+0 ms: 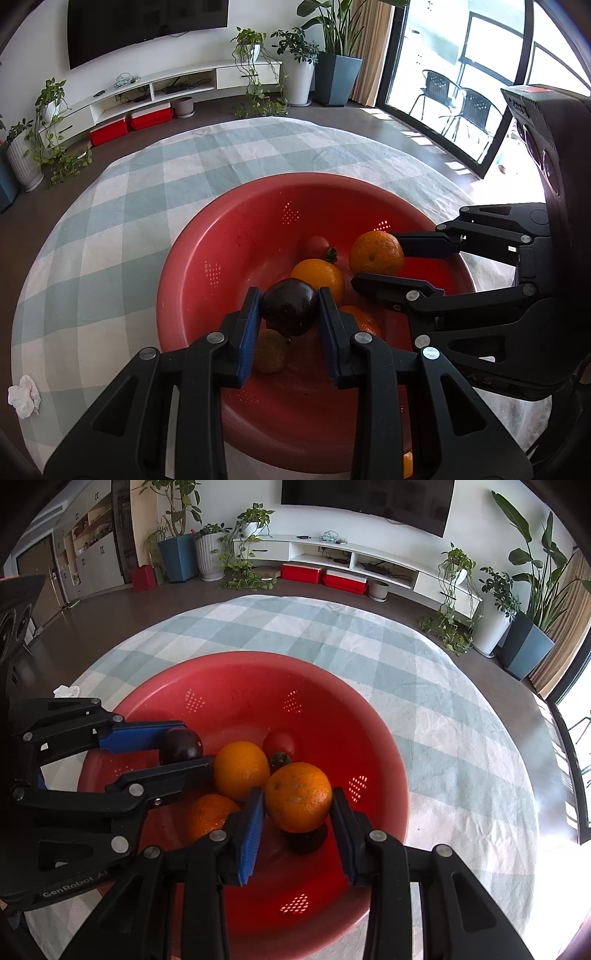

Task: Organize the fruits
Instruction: 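Open both tools to drop the plum and orange into the colander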

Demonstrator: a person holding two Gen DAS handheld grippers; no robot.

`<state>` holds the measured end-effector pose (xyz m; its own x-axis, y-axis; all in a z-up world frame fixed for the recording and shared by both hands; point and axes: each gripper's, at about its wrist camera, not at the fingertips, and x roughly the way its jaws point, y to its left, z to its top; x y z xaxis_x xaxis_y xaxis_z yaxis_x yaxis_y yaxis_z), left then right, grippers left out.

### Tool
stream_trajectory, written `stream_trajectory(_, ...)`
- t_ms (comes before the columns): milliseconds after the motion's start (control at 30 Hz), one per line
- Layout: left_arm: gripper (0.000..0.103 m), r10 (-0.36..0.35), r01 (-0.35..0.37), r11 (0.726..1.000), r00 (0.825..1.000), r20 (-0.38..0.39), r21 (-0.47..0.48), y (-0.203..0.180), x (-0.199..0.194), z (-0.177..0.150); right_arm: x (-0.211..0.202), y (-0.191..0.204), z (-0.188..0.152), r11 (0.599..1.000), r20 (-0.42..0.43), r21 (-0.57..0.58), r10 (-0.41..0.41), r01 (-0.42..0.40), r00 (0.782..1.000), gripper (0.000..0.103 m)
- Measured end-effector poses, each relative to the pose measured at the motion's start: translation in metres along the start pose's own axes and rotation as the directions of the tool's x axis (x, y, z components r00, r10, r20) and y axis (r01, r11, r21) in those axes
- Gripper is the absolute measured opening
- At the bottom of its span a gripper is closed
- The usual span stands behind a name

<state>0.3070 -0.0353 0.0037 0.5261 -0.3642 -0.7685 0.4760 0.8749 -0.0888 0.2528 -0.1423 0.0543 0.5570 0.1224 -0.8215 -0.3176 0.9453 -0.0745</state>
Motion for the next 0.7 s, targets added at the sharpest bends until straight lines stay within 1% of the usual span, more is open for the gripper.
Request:
stream_trajectory(567, 0.030, 0.004, -0.004, 1.000, 1.000, 0.008, -0.011, 0.0001, 0.0001, -0.0020, 0.0024, 0.0001, 0.0025, 1.000, 0.007, -0.003, -0.011, 0.011, 1.000, 0.039)
stream_trajectory(600, 0.031, 0.005, -0.005, 1.000, 1.000, 0.010, -0.010, 0.0001, -0.0001, -0.0020, 0.0022, 0.0001, 0.0023, 1.000, 0.008, -0.002, -0.013, 0.013, 1.000, 0.040)
stream_trajectory(667, 0.038, 0.012, -0.012, 1.000, 1.000, 0.020, -0.012, 0.0001, -0.0024, -0.0020, 0.0015, -0.0004, 0.0019, 1.000, 0.011, 0.000, -0.018, 0.018, 1.000, 0.040)
stream_trajectory(700, 0.045, 0.016, -0.015, 1.000, 1.000, 0.025, -0.015, 0.0004, -0.0047, -0.0015, 0.0009, -0.0011, 0.0020, 1.000, 0.012, 0.002, -0.022, 0.022, 1.000, 0.040)
